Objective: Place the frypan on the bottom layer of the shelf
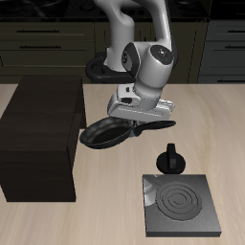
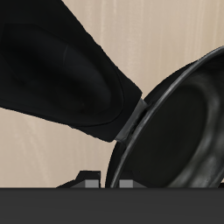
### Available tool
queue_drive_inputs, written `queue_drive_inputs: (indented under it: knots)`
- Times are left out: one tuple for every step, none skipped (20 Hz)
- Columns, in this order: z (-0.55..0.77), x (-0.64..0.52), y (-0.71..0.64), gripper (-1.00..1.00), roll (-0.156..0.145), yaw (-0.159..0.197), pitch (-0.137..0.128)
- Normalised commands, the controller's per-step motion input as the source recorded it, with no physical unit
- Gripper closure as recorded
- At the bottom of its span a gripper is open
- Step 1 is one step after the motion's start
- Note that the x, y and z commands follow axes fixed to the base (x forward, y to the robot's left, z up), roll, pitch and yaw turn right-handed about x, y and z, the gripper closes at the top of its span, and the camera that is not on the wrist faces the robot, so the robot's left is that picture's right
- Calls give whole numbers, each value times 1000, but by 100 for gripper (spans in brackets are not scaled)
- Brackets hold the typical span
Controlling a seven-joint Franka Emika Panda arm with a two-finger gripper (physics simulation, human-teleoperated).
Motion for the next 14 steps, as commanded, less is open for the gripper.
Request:
queue_drive_inputs:
  knots:
    - [-17, 209, -197, 100, -40, -26, 18]
    - [-61, 194, -91, 100, -24, 59, -26]
    - [-54, 228, -213, 100, -75, 22, -2]
    - [-99, 201, -124, 100, -30, -8, 37]
    - [-32, 221, -130, 100, -40, 66, -32]
    - [-56, 158, -229, 100, -58, 21, -12]
    - [-91, 203, -95, 100, -21, 10, 17]
    - [0, 0, 0, 100, 0, 0, 0]
    - [-16, 193, -224, 100, -49, 24, -10]
    - [-38, 168, -224, 100, -74, 13, -6]
    - [-9, 147, -112, 100, 7, 9, 7]
    - [0, 140, -228, 100, -35, 45, -37]
    - [-57, 116, -160, 100, -47, -14, 23]
    - [-21, 48, -123, 100, 1, 18, 6]
